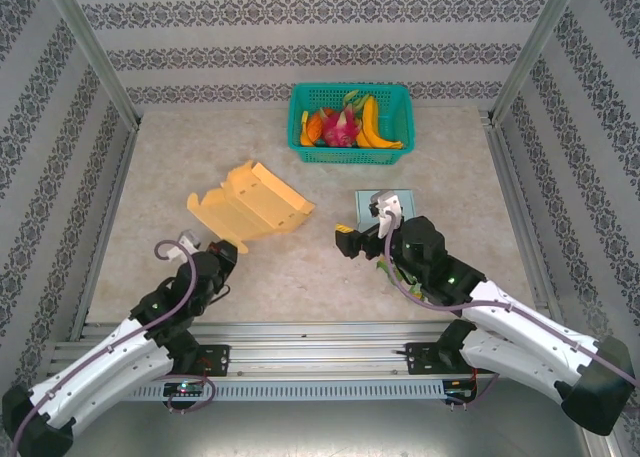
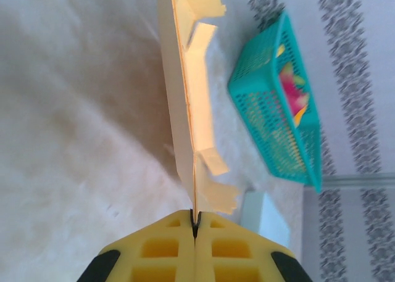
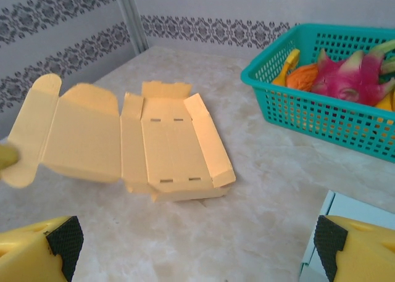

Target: Fold the paper box

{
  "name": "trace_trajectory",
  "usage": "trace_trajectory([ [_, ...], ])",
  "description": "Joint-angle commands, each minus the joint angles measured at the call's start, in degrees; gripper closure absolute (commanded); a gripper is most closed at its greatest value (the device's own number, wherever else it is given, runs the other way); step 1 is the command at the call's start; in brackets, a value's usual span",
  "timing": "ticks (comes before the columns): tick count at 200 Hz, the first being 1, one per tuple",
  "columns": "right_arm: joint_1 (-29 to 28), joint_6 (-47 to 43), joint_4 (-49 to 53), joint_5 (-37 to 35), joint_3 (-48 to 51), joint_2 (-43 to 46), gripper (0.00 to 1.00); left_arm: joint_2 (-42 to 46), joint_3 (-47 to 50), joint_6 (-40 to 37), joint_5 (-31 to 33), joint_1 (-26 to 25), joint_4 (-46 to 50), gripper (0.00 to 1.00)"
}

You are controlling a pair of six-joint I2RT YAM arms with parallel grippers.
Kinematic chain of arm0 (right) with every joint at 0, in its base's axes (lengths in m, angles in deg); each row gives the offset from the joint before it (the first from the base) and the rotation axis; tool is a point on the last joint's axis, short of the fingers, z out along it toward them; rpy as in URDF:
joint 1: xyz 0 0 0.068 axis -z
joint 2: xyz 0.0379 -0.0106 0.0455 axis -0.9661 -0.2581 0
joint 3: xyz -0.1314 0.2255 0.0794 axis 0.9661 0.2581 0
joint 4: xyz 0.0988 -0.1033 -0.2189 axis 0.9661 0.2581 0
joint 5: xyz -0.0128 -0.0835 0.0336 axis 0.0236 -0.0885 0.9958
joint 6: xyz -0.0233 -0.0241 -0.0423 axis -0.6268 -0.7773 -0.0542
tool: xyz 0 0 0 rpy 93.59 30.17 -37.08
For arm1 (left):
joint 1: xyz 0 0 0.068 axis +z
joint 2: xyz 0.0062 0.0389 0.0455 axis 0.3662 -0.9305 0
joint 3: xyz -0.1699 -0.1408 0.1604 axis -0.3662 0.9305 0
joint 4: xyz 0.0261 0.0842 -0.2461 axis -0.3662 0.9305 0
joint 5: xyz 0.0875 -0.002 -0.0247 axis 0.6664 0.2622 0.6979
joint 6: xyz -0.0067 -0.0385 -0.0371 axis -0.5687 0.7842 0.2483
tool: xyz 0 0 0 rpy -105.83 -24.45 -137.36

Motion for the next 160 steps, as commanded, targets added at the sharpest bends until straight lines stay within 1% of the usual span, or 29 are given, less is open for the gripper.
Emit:
trace_trajectory([
  [1,-0.8,-0.9,-0.4,-2.7,-1.8,-1.9,0.02,-4.7,-1.4,4.8,5.1,-6.5,2.5,1.00],
  [10,-0.7,-1.1,0.2,-3.4,-2.1,-3.1,0.02,-10.2,-3.7,4.4,5.3,-9.2,1.4,1.00],
  [22,-0.6,-0.9,1.9,-4.5,-3.1,-4.6,0.02,-17.8,-8.3,3.2,5.6,-12.9,1.4,0.93],
  [33,-0.2,-0.1,3.8,-6.1,-4.1,-5.8,0.02,-23.8,-13.4,0.9,5.7,-15.4,3.0,0.81],
  [39,0.1,0.7,4.8,-6.9,-4.5,-6.4,0.02,-26.3,-16.0,-0.5,6.0,-16.4,4.1,0.69],
  [41,0.2,1.1,5.0,-7.3,-4.6,-6.5,0.02,-26.9,-17.1,-0.9,6.1,-16.7,4.6,0.67],
  [46,0.8,2.0,5.6,-7.9,-4.8,-7.0,0.02,-28.6,-19.1,-1.8,6.7,-17.3,5.7,0.56],
  [52,1.5,3.2,6.0,-8.2,-4.8,-7.4,0.02,-30.3,-21.3,-2.8,7.3,-17.9,7.1,0.46],
  [67,4.0,6.5,7.1,-7.4,-4.8,-8.1,0.03,-32.6,-25.1,-4.5,8.6,-18.1,10.3,0.36],
  [77,5.6,8.4,8.0,-6.3,-5.0,-8.5,0.05,-33.1,-26.6,-5.5,10.1,-18.0,12.1,0.31],
  [90,6.8,9.8,9.1,-5.7,-5.1,-8.7,0.06,-33.0,-27.9,-8.6,11.8,-18.0,13.6,0.31],
  [106,7.6,10.3,10.1,-6.9,-5.3,-9.0,0.06,-32.6,-30.0,-12.3,14.5,-17.6,17.0,0.30],
  [112,7.8,10.4,10.3,-7.2,-5.3,-9.1,0.06,-32.6,-31.0,-13.5,15.0,-17.2,18.5,0.26],
  [118,7.9,10.4,10.5,-7.3,-5.3,-9.2,0.06,-32.7,-32.1,-15.0,15.2,-16.5,20.2,0.25],
  [134,8.2,10.4,10.3,-6.9,-5.3,-9.7,0.06,-33.0,-33.8,-22.0,12.9,-13.3,20.5,0.25],
  [139,8.2,10.4,10.0,-6.6,-5.2,-10.0,0.06,-33.3,-34.2,-25.2,11.7,-11.9,19.8,0.21],
  [147,8.2,10.4,9.5,-5.9,-5.2,-10.4,0.06,-34.2,-34.9,-29.8,9.4,-8.9,18.2,0.16],
  [160,8.3,10.3,8.6,-4.5,-5.1,-11.1,0.06,-36.5,-35.6,-37.9,3.7,-3.2,14.2,0.15],
])
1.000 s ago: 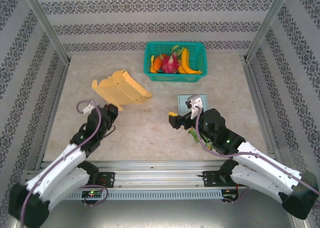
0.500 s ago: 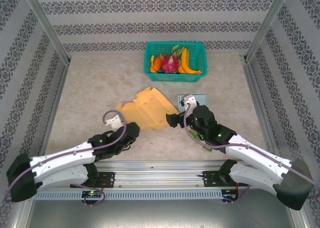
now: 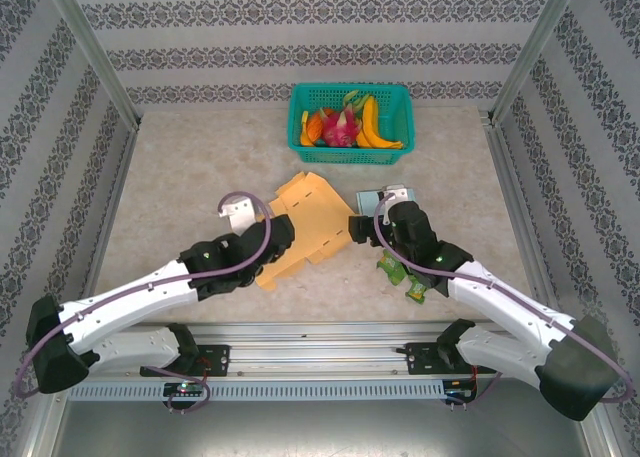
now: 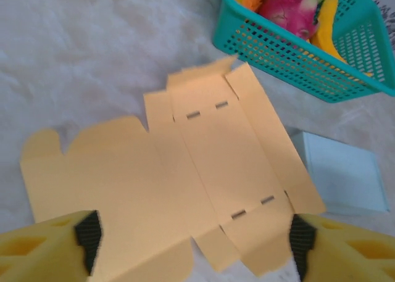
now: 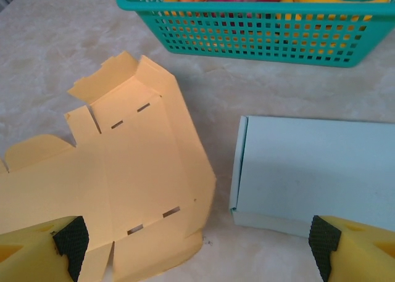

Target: Fold the paper box

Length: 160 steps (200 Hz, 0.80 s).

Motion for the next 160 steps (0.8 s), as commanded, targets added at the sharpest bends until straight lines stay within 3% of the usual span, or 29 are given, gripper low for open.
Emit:
trace_trajectory([
  [1,0.6,1.1,-1.0,1.4,-1.6,-1.1,0.06,-3.2,-2.3,-18.2,-6.4,8.3,-2.0,0.15],
  [32,0.6,0.3,-1.2,2.9,-1.7,-2.3,0.07,-13.8,-5.8,-36.5,-20.2,19.9,-12.6,0.14],
  [66,0.7,-0.1,-1.2,3.4,-1.7,-1.6,0.06,-29.7,-15.9,-53.3,-30.0,25.6,-12.6,0.14],
  [96,0.8,-0.4,-1.1,3.2,-1.4,-0.4,0.06,-39.4,-23.6,-61.5,-33.3,27.7,-10.1,0.16],
  [125,0.9,-0.7,-0.9,3.2,-1.4,0.3,0.06,-48.5,-33.2,-66.0,-31.5,28.0,-4.8,0.26],
  [160,0.9,-0.6,-0.7,4.0,-1.5,1.0,0.06,-56.9,-42.6,-69.1,-33.7,28.7,0.5,0.35],
])
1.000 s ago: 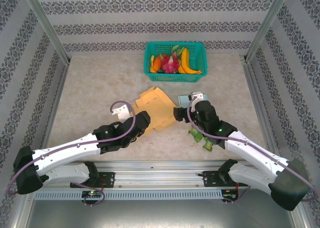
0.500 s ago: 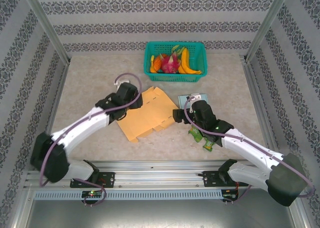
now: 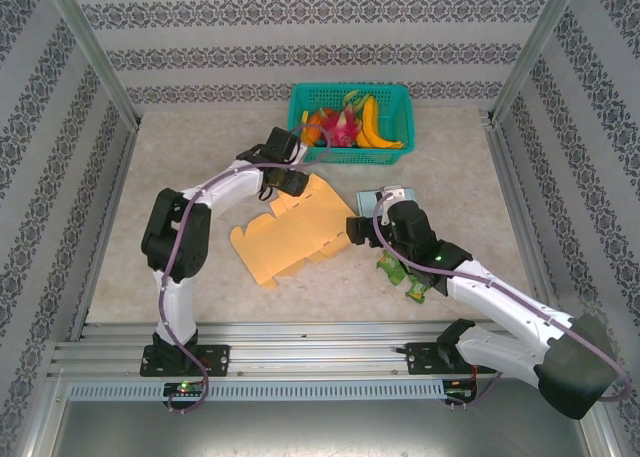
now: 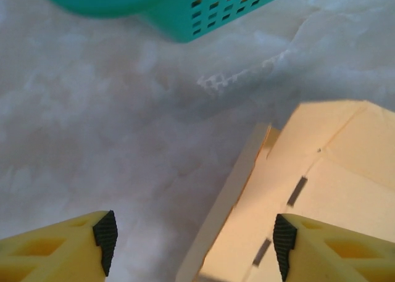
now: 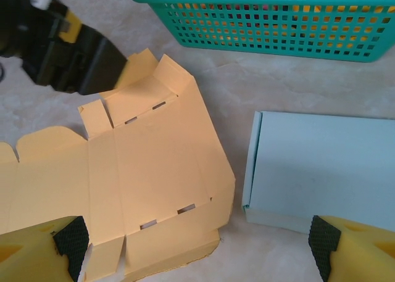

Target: Fold the paper box

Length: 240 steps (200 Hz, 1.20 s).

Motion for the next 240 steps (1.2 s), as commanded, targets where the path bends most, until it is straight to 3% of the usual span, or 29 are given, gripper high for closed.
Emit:
trace_trajectory([
  [1,0.6,-0.6,-0.3,1.1,-1.5,1.2,0.06,-3.9,-5.3,-5.8,-2.2,1.0,6.3,0.35],
  [36,0.7,-0.6,-0.2,1.2,-1.5,2.0,0.06,-6.7,-8.1,-6.9,-5.3,1.3,7.2,0.45],
  [52,0.7,-0.6,-0.2,1.4,-1.5,2.1,0.06,-6.4,-8.3,-7.2,-6.8,1.3,7.2,0.57],
  [70,0.6,-0.6,-0.2,1.7,-1.5,2.0,0.06,-5.3,-7.8,-7.5,-7.5,1.3,7.3,0.78],
  [104,0.7,-0.6,-0.1,2.3,-1.7,1.1,0.06,0.8,-0.9,-9.0,-6.5,1.3,4.5,1.00],
  [137,0.6,-0.8,-0.1,6.2,-2.9,-0.9,0.07,14.4,12.7,-4.6,-1.0,1.6,-6.2,1.00],
  [163,0.4,-2.1,-0.2,10.3,-4.5,-3.1,0.09,24.8,20.9,8.1,2.7,1.7,-12.7,1.00],
  [193,0.0,-5.3,2.4,11.4,-9.3,-5.9,0.15,39.4,36.9,22.1,8.0,1.6,-22.3,1.00],
  [216,-0.9,-13.3,3.7,14.2,-14.2,-8.0,0.24,49.6,47.6,26.8,9.1,1.6,-25.7,1.00],
  [240,-1.1,-30.9,5.1,27.5,-19.8,-11.4,0.37,60.0,57.8,26.7,6.3,1.6,-31.7,1.00],
])
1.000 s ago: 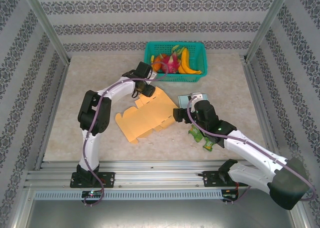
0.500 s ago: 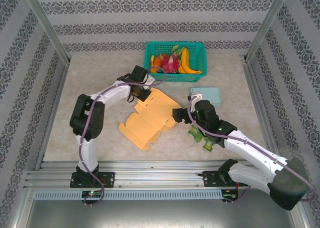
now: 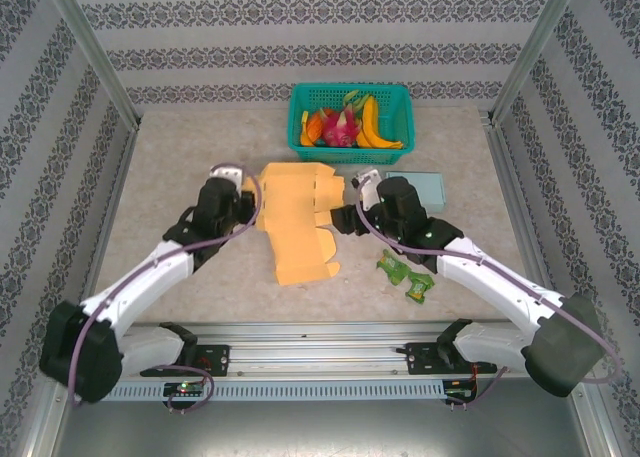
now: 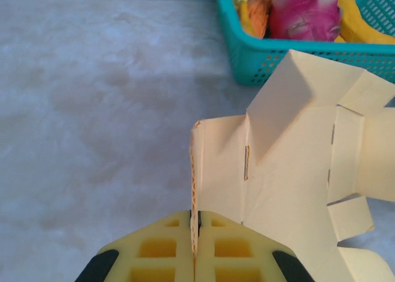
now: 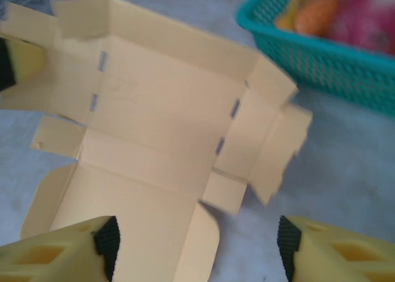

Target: Fold the paper box

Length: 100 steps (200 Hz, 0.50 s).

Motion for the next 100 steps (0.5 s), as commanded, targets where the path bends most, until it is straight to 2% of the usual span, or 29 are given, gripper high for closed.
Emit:
trace_trajectory([
  [1,-0.8,-19.0,2.1,13.4,-6.0,-2.6,0.37,7.8,7.9,5.4,-0.2,0.7,-9.2,1.00],
  [13,-0.8,-28.5,6.0,17.3,-10.0,-4.8,0.37,13.1,12.0,4.6,-1.0,0.6,-11.5,1.00],
  [36,-0.9,-48.3,16.4,19.9,-17.3,-9.3,0.40,23.0,19.8,4.3,-2.2,0.5,-16.0,1.00],
  [55,-1.6,-67.5,26.5,17.6,-21.8,-12.5,0.40,30.5,25.6,3.4,-2.8,0.2,-19.4,1.00],
  [76,-2.4,-74.9,32.1,11.0,-27.9,-16.4,0.39,34.9,29.2,1.8,-3.5,0.0,-20.7,1.00],
  [100,-2.8,-79.1,32.4,6.2,-31.9,-19.1,0.43,36.0,30.9,0.9,-5.1,-0.7,-23.1,1.00],
])
